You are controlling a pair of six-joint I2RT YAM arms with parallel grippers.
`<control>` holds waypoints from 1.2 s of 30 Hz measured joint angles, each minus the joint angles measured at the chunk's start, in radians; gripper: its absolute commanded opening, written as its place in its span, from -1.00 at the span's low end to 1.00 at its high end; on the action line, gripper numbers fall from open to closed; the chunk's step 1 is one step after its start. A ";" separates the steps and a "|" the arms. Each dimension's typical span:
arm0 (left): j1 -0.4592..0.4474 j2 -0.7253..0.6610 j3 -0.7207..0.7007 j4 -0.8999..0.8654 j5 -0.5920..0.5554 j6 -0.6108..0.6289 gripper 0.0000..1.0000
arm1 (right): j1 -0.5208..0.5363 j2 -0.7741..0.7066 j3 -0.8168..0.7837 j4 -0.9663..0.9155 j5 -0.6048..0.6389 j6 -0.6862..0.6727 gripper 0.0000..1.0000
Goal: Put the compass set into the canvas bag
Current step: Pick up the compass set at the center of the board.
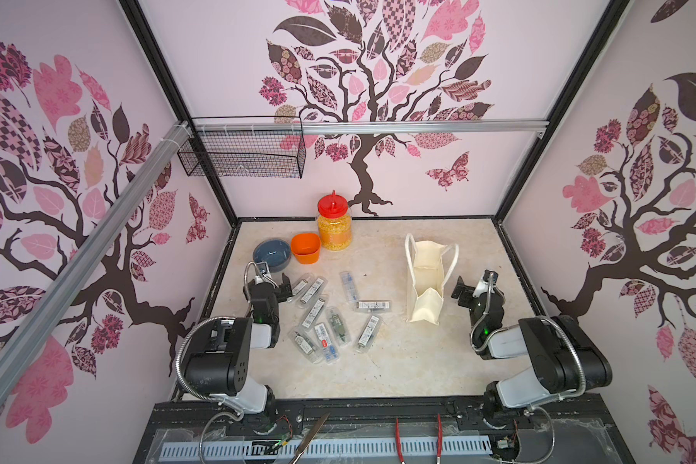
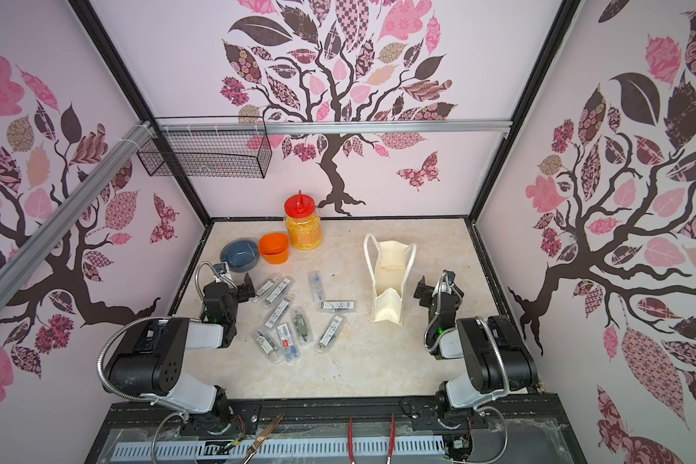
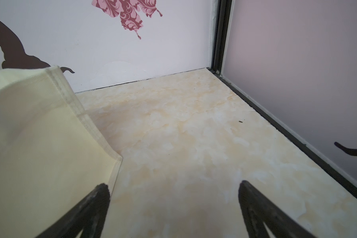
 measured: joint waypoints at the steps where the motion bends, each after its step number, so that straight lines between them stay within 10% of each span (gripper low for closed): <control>1: 0.000 -0.024 0.000 -0.013 -0.011 -0.003 0.96 | 0.000 -0.003 -0.018 0.017 0.001 0.000 0.99; 16: 0.000 -0.234 0.088 -0.396 -0.043 -0.092 0.97 | 0.001 -0.394 0.187 -0.517 0.111 0.124 0.93; 27: -0.044 -0.320 0.417 -0.948 -0.012 -0.208 0.96 | 0.021 -0.483 0.776 -1.337 0.023 0.287 0.67; 36: -0.047 -0.299 0.563 -1.289 0.106 -0.285 0.96 | 0.392 -0.384 1.163 -1.757 -0.091 0.154 0.72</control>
